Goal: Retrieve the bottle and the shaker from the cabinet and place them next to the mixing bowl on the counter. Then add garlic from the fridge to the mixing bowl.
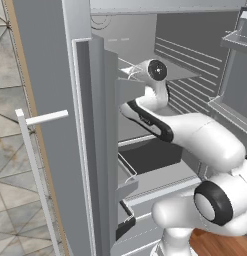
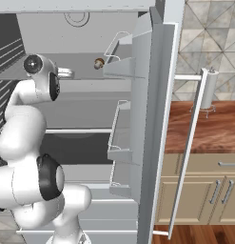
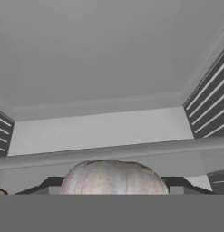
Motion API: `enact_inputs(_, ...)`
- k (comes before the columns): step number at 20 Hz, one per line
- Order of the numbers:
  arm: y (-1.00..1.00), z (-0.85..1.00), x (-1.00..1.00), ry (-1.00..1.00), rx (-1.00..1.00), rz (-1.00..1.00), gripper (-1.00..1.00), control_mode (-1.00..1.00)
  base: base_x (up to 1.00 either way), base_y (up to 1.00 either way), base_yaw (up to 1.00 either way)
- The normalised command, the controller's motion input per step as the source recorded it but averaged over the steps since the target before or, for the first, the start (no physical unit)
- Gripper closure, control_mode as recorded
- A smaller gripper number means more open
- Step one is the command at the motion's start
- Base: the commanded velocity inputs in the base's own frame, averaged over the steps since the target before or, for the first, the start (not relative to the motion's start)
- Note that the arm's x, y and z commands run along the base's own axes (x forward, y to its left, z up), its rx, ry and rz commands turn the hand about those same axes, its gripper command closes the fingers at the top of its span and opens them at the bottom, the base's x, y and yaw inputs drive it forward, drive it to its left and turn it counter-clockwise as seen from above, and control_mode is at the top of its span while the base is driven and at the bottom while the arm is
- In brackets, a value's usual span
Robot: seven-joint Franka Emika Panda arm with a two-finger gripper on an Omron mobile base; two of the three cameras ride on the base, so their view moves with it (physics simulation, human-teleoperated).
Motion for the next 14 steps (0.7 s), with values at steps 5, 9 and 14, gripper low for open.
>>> enact_inputs(5, -0.16, 0.50, -1.00, 0.03, 0.02, -0.03, 1.00, -1.00, 0.00, 0.00, 0.00)
enact_inputs(9, -0.19, 0.53, -1.00, 0.10, 0.00, -0.03, 1.00, -1.00, 0.00, 0.00, 0.00)
enact_inputs(14, -0.23, 0.15, -1.00, 0.16, 0.00, -0.07, 1.00, -1.00, 0.00, 0.00, 0.00)
